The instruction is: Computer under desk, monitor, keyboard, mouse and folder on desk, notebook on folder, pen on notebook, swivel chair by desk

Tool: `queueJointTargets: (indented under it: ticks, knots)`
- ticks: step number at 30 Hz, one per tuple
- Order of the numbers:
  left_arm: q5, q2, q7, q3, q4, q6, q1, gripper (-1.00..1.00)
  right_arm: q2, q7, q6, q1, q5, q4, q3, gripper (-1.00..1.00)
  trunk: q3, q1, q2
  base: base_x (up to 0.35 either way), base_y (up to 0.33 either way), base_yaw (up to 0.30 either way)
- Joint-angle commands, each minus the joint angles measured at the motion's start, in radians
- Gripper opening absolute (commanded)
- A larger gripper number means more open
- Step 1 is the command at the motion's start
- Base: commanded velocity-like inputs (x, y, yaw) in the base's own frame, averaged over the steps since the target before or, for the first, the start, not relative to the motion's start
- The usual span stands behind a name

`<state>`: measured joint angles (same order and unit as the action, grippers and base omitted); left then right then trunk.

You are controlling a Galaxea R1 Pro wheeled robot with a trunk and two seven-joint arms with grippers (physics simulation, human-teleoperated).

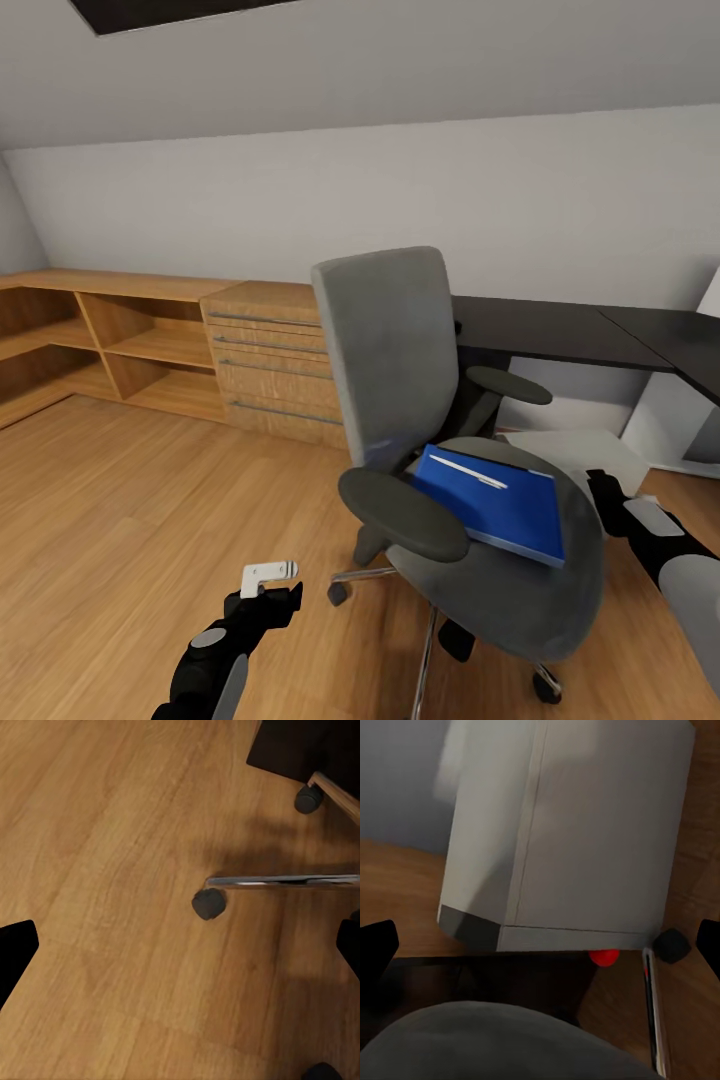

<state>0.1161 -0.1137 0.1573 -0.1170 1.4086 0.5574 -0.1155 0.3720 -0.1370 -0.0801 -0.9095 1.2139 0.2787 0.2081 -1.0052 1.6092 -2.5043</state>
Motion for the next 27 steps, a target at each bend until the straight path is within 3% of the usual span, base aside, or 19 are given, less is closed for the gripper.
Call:
queueJointTargets:
  ticks: [1,14,27]
  knots:
    - [0.011,0.0,0.009,-0.001,0.001,0.004,0.0,1.0,0.0,-0.006,-0.005,0.0,0.006,0.003,0.004,1.0,-0.001,0.0,0.0,0.0,0.0,0.0]
    - [0.01,0.0,0.01,0.001,0.001,0.004,0.0,1.0,-0.002,-0.009,-0.006,0.001,0.007,0.008,0.004,1.0,-0.001,0.0,0.0,0.0,0.0,0.015]
    - [0.012,0.003,0.01,0.029,0.001,0.004,-0.001,1.0,-0.004,-0.007,-0.006,0.0,0.008,0.008,0.004,1.0,-0.001,0.0,0.0,0.0,0.0,0.246]
